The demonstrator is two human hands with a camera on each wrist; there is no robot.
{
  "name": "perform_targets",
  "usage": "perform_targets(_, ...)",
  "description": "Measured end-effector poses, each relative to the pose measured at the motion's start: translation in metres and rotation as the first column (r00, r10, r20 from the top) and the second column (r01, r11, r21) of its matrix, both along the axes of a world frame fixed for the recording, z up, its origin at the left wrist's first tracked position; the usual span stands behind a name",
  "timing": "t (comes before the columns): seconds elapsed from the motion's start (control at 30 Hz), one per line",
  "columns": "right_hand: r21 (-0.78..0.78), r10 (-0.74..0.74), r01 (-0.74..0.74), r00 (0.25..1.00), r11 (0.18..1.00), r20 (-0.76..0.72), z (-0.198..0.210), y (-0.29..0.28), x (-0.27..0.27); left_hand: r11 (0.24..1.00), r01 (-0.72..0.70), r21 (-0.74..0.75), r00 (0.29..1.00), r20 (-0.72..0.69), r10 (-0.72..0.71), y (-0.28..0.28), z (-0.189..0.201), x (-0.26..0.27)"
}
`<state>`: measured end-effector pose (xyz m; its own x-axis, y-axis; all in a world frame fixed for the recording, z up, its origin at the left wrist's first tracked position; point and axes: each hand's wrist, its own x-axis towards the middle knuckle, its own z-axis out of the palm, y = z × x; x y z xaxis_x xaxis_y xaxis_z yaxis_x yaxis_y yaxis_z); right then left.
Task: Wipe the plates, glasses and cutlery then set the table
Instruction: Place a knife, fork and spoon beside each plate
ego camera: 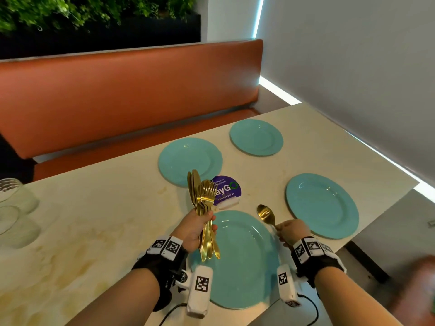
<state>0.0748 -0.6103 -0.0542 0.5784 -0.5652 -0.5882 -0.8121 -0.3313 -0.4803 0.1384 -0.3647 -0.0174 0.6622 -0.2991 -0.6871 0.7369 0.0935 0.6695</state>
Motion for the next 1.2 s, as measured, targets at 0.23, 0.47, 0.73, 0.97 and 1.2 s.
perform_targets(0.23, -0.198, 0.075, -0.075, 0.997, 0.977, -0.011, -0.011, 0.01, 0.001, 1.0, -0.024, 0.011, 0.999, -0.031, 0.024, -0.008, -0.007, 0.0)
perform_targets(0.47, -0.204, 0.149, -0.143, 0.989, 0.968, 0.013, -0.014, 0.01, 0.003, 0.999, -0.053, 0.011, 0.998, -0.037, 0.054, -0.009, -0.011, -0.004)
perform_targets(0.73, -0.217, 0.198, -0.188, 0.98, 0.958, 0.024, -0.014, 0.009, 0.001, 0.997, -0.075, 0.024, 0.997, -0.028, 0.075, -0.005, -0.011, -0.011)
perform_targets(0.97, -0.262, 0.307, -0.262, 0.94, 0.929, 0.147, 0.011, 0.03, 0.019, 0.995, -0.095, 0.004, 0.995, 0.014, 0.095, 0.0, -0.01, -0.011)
perform_targets(1.2, 0.203, 0.273, -0.326, 0.928, 0.923, 0.252, 0.042, 0.114, 0.019, 1.0, -0.013, -0.006, 0.999, 0.049, 0.013, 0.007, -0.011, -0.022)
